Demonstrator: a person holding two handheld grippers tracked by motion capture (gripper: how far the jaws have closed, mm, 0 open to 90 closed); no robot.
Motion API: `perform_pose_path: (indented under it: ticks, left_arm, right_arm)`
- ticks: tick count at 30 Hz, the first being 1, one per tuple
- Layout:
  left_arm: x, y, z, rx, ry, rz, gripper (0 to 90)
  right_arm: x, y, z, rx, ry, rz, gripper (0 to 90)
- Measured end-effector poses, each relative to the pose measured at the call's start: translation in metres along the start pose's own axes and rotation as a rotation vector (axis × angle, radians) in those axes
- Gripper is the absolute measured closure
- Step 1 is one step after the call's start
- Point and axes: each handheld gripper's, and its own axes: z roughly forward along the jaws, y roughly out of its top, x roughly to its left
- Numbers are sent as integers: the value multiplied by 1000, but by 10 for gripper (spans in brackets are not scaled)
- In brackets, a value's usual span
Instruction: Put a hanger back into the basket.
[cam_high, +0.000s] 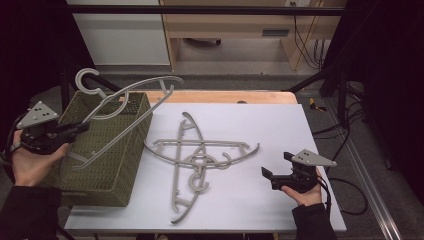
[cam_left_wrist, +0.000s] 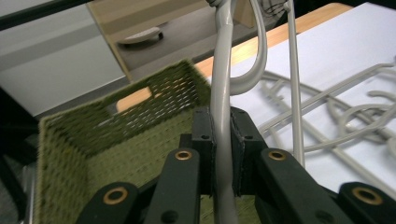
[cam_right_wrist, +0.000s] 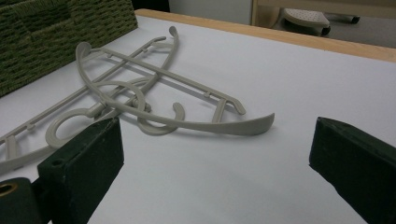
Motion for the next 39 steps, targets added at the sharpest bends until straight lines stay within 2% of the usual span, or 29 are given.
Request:
perform_pose_path:
  ticks: [4, 10, 16, 22, 27, 32, 35, 39]
  left_arm:
    - [18, -13, -4, 2, 19, -24, 818]
    - [39, -30, -7, 38, 46, -36, 818]
    - [57, -45, -4, 73, 71, -62, 818]
    - [73, -59, 1, 99, 90, -105, 818]
    - [79, -64, 3, 94, 84, -126, 817]
    - [77, -62, 10, 156, 116, -80, 817]
    - [81, -65, 10, 155, 108, -90, 817]
    - [80, -69, 15, 171, 116, -80, 817]
  right_arm:
    - [0, 0, 1, 3, -1, 2, 31]
    - [-1, -1, 2, 11, 0, 3, 32]
    - [-1, -2, 3, 12, -1, 6, 33]
    - [-2, -3, 4, 16, -4, 4, 32]
    - [-2, -3, 4, 20, -3, 3, 33]
    - [-1, -3, 5, 25, -3, 6, 32]
    - [-1, -3, 5, 25, -1, 4, 32]
    - [-1, -3, 5, 28, -1, 5, 33]
